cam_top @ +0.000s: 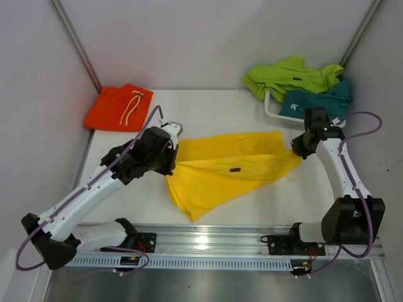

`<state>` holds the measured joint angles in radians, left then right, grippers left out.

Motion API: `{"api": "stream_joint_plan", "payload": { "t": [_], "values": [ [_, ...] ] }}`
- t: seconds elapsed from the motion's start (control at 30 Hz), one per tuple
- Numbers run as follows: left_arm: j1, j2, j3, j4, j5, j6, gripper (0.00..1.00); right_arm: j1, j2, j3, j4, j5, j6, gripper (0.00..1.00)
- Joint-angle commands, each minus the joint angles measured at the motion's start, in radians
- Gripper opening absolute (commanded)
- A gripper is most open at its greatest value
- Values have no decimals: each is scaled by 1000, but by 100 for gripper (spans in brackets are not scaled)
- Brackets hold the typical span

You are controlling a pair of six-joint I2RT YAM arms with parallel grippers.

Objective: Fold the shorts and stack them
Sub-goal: Fold the shorts

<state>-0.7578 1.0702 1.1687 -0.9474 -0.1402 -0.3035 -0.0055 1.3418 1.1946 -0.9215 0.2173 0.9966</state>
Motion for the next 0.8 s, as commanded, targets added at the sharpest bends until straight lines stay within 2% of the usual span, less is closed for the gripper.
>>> {"api": "stream_joint_plan", "payload": {
  "t": [0.0,0.13,0.27,0.43,0.77],
  "values": [
    [60,46,84,76,65,87,0,2,29,42,82,22,54,0],
    [106,109,192,62,83,113,0,2,63,69,99,8,56,0],
    [110,93,269,41,108,126,0,2,40,74,85,10,37,0],
    [109,7,263,10,266,109,0,2,-79,34,43,4,33,0],
    [100,-168,250,-79,353,78,0,59,-337,-1,-115,17,50,0]
  ]
}}
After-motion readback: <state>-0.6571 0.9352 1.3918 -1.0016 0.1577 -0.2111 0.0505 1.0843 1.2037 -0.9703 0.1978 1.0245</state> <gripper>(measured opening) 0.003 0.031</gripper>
